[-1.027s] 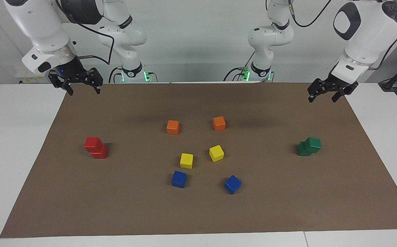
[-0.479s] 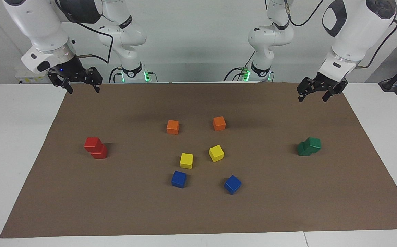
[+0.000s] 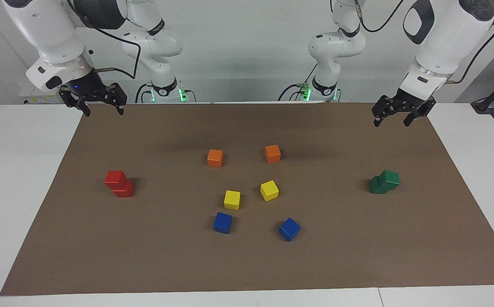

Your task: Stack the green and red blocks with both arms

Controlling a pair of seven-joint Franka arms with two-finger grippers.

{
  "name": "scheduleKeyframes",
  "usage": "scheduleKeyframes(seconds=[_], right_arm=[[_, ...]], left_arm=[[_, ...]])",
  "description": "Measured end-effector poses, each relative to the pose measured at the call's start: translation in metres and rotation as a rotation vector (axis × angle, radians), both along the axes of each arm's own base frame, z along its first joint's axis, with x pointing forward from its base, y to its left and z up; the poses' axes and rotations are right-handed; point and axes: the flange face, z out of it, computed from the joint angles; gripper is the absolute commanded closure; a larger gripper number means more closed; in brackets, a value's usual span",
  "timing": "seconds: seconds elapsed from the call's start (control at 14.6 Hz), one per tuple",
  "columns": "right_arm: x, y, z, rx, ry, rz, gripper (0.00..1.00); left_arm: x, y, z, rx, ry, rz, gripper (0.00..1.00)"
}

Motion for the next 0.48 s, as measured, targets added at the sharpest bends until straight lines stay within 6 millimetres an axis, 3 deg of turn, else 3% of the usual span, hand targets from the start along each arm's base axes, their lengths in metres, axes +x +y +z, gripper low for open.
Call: scheduleKeyframes(seconds=[0.48], right_arm=[[-0.0002,-0.0019,0.0001,0.000,0.000,-0.003,0.00]], left_arm=[[0.0002,0.0049,-0.0001,0.041,-0.001,-0.002,0.00]])
